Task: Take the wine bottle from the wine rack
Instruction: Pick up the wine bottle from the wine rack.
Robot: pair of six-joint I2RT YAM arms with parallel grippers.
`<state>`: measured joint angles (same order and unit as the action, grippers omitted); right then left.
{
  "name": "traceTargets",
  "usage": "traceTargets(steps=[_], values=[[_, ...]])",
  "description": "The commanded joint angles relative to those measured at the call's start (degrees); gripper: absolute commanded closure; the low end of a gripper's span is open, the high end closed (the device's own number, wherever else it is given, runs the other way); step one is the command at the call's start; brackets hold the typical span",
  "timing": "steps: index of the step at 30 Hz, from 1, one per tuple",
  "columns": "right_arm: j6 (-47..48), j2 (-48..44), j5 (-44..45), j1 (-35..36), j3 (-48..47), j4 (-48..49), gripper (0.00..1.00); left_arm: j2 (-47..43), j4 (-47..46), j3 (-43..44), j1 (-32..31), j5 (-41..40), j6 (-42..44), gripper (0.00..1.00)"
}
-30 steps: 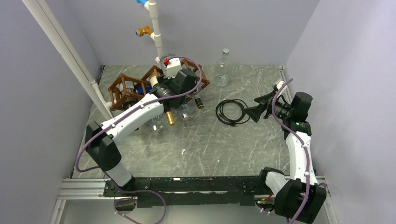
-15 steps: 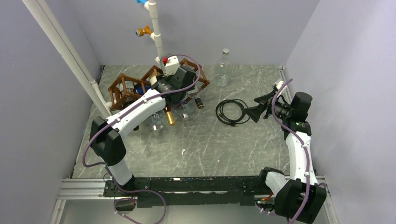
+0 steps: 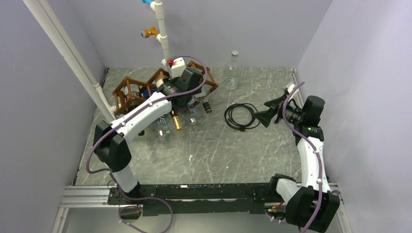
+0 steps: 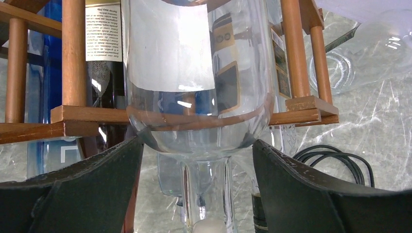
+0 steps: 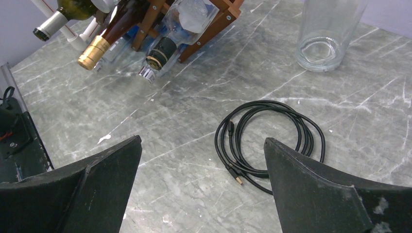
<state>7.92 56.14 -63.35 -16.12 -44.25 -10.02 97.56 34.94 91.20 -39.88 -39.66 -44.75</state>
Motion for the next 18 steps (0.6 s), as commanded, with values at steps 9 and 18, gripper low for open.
traceTargets(steps=[9,18], values=[[0.95,-1.03,-0.28,0.22,-0.64,2.20,0.00,1.41,-0.64,1.36,0.50,1.90,-1.66,0.14],[1.04,-1.03,-0.24,0.22,-0.71,2.11,0.00,1.24,-1.51,0.69,0.64,2.17,-1.62,0.26]])
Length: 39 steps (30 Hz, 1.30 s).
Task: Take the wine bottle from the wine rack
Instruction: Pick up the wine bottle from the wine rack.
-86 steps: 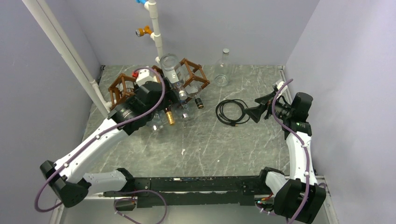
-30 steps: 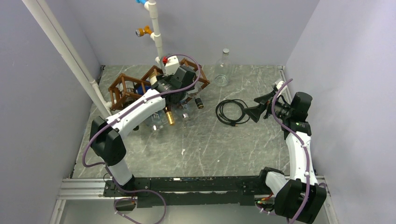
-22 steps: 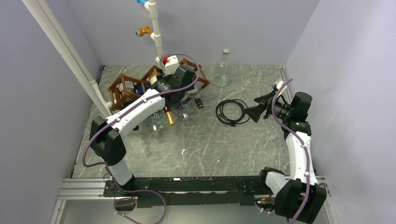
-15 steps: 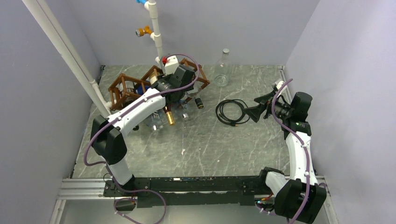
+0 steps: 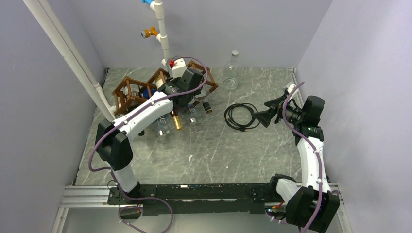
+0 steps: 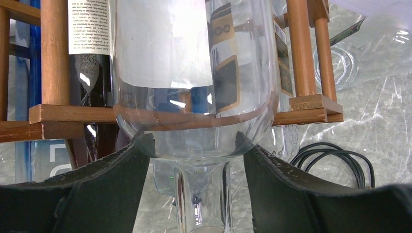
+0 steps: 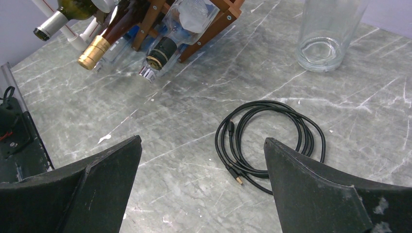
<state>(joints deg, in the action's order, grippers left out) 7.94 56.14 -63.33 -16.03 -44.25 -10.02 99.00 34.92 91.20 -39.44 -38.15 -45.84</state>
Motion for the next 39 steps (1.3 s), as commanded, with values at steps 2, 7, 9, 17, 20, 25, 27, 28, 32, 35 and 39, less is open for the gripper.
traceTargets(steps=[2,7,9,17,20,25,27,28,32,35,39], values=[[1.09,-1.11,-0.21,0.13,-0.68,2.14,0.00,-0.58,-1.95,0.21,0.22,1.08,-0.62,0.29],[1.19,-1.09,-0.20,0.17,-0.82,2.01,0.00,-1.83,-2.83,-0.60,0.18,2.13,-0.44,0.40],[1.20,-1.07,-0.16,0.14,-0.77,1.95,0.00,-2.64,-3.60,-1.10,0.21,2.45,-0.29,0.44],[1.33,-1.21,-0.05,0.13,-0.78,1.86,0.00,-5.52,-7.20,-4.16,0.24,3.18,0.82,0.79],[1.38,-1.23,0.01,0.13,-0.85,1.77,0.00,-7.04,-9.27,-5.50,0.27,3.69,1.37,0.96],[1.46,-1.30,-0.04,0.13,-0.85,1.68,0.00,-9.93,-13.10,-7.91,0.28,4.22,3.30,1.00],[1.54,-1.28,0.02,0.20,-0.90,1.75,0.00,-11.18,-14.78,-9.10,0.24,4.18,4.42,1.00],[1.55,-1.25,-0.03,0.17,-0.86,1.75,0.00,-11.84,-15.58,-9.62,0.26,4.13,5.16,1.00],[1.46,-1.21,0.01,0.22,-0.84,1.74,0.00,-14.64,-18.72,-12.03,0.20,3.57,7.54,1.00],[1.46,-1.12,0.01,0.26,-0.84,1.80,0.00,-16.72,-21.35,-13.94,0.14,3.39,9.33,1.00],[1.46,-1.03,-0.03,0.30,-0.77,1.76,0.00,-18.96,-23.55,-15.65,-0.01,3.52,11.30,1.00]])
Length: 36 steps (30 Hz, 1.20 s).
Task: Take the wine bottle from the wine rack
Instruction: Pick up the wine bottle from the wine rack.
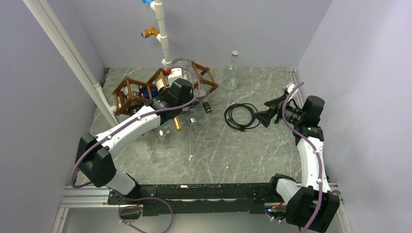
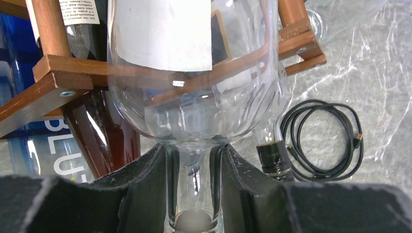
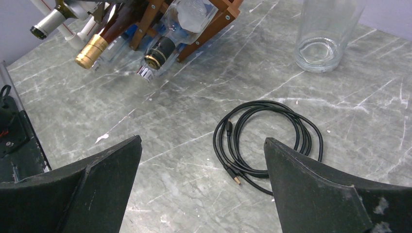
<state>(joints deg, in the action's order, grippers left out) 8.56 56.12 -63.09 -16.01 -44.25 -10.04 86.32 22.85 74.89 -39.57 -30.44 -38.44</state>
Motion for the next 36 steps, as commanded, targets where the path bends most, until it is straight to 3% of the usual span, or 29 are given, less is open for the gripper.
traceTargets(steps=[1,36], values=[[0.85,-1.01,-0.20,0.33,-0.77,1.80,0.00,-6.72,-11.89,0.35,0.11,-4.15,4.21,1.00],[1.11,-1.27,0.25,0.55,-0.40,2.20,0.00,-21.36,-19.01,-10.42,-1.77,5.88,3.33,1.00]])
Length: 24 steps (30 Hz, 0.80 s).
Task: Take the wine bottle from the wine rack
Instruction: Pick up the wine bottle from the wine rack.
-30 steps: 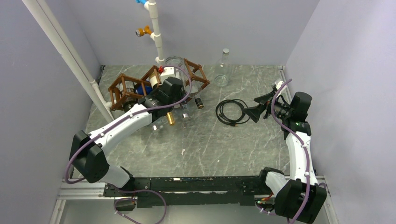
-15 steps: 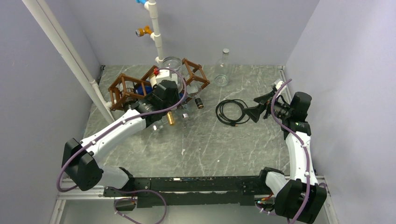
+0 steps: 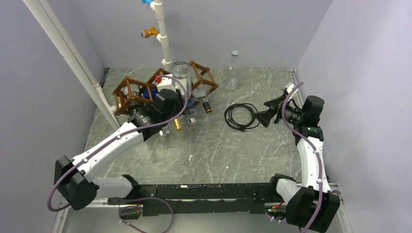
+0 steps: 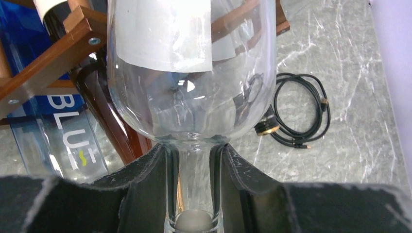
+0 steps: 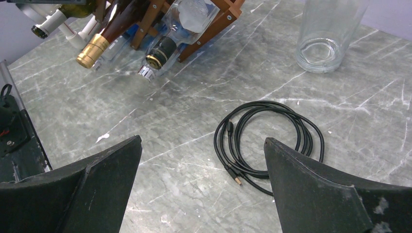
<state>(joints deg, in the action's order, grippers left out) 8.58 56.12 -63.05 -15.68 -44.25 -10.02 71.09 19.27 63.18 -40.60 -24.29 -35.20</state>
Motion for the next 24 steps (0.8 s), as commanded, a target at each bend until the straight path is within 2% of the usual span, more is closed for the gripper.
traceTargets(steps=[1,24], values=[[1.09,-1.27,0.16,0.26,-0.38,2.14,0.00,-6.60,-15.46,1.05,-0.83,0.15,-0.09,1.00],[1.62,-1.57,0.05,0.22,0.39,2.78,0.00,-16.16,-16.18,-6.55,-6.04,9.72,-3.96,1.00]])
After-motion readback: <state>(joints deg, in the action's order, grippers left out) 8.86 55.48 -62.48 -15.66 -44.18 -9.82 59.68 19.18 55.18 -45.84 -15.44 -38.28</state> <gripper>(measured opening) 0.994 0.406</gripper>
